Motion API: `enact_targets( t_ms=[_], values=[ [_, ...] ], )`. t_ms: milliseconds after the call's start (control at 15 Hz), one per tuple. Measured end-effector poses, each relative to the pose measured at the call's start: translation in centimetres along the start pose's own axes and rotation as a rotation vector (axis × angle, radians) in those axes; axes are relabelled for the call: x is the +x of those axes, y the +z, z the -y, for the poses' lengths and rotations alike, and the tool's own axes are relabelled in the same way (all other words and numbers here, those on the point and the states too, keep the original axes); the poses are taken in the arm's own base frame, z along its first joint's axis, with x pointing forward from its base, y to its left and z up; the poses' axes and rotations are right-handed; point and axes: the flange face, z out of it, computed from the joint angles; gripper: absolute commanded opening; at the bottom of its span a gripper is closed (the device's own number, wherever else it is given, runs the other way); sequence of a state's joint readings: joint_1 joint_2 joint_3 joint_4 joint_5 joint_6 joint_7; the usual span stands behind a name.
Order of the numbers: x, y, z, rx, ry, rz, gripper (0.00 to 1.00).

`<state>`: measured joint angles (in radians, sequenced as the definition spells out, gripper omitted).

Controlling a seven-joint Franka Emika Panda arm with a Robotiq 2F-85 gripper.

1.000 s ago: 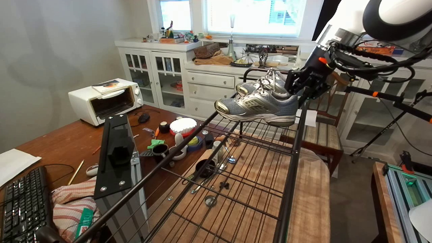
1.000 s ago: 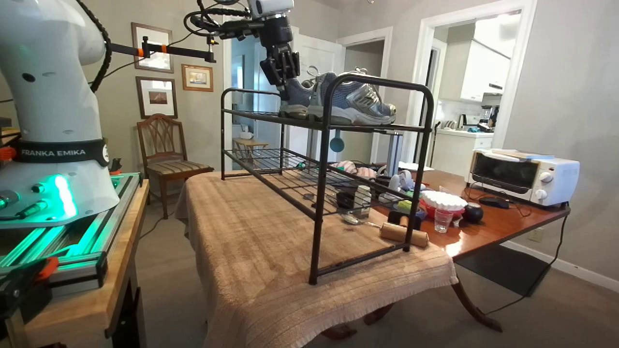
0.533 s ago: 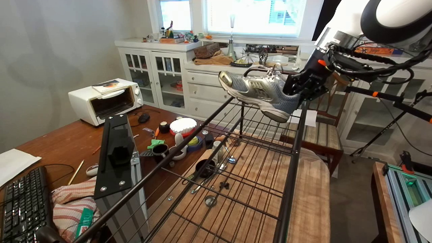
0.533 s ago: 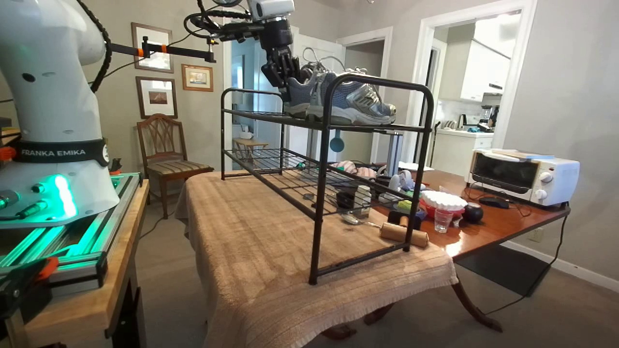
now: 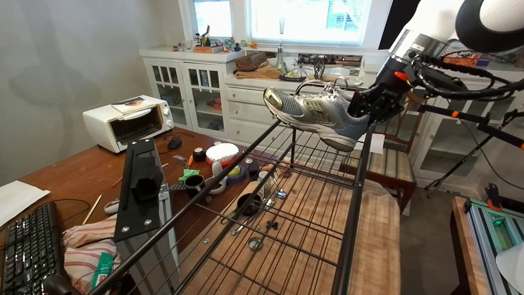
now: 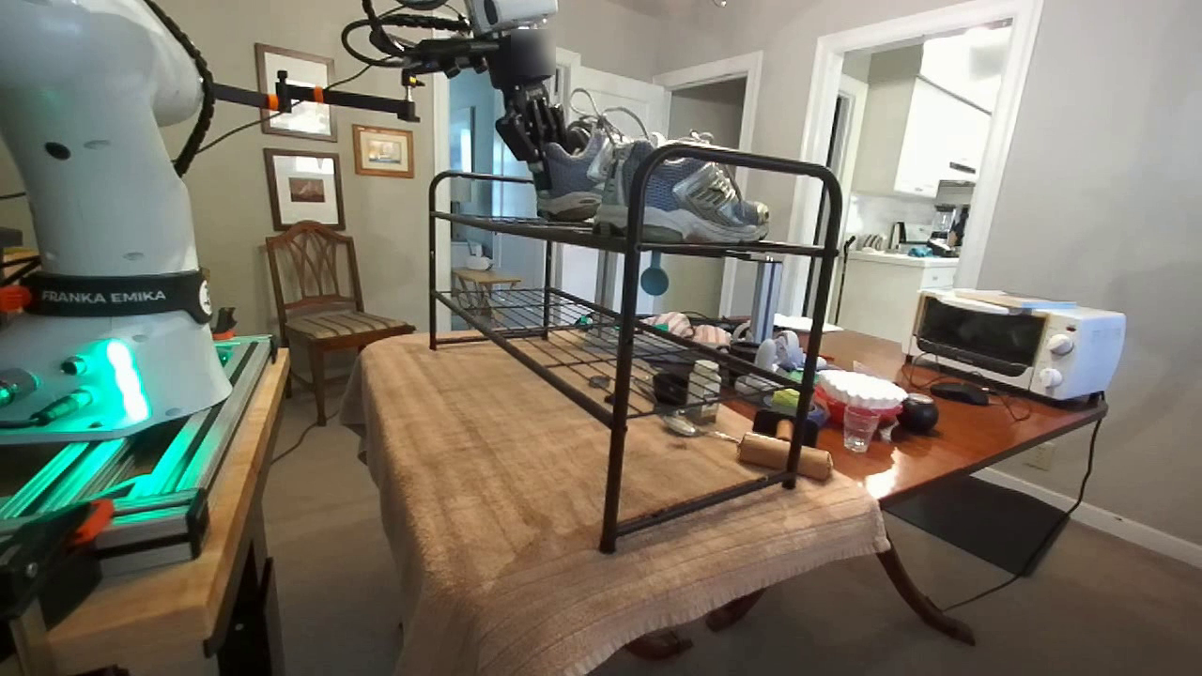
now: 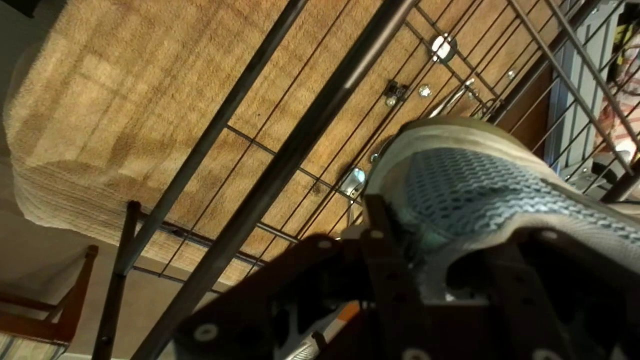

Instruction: Put the shoe on the left on the middle rack

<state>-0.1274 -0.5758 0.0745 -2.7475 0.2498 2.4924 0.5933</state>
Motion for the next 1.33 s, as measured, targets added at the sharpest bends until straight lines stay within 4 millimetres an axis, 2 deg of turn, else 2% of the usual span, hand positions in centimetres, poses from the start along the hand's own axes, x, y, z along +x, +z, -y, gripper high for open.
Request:
enact_targets(
  t_ms=[333,667,1333],
  values=[
    [-2.4,-1.8,1.6,0.009,-0.144,0.017,0.03],
    [-4.2,-3.4,2.4,0.014,-0.330,0.026,0.03],
    [-7.1,-4.9,3.2,0.001,-0.559,0.062,0.03]
  ],
)
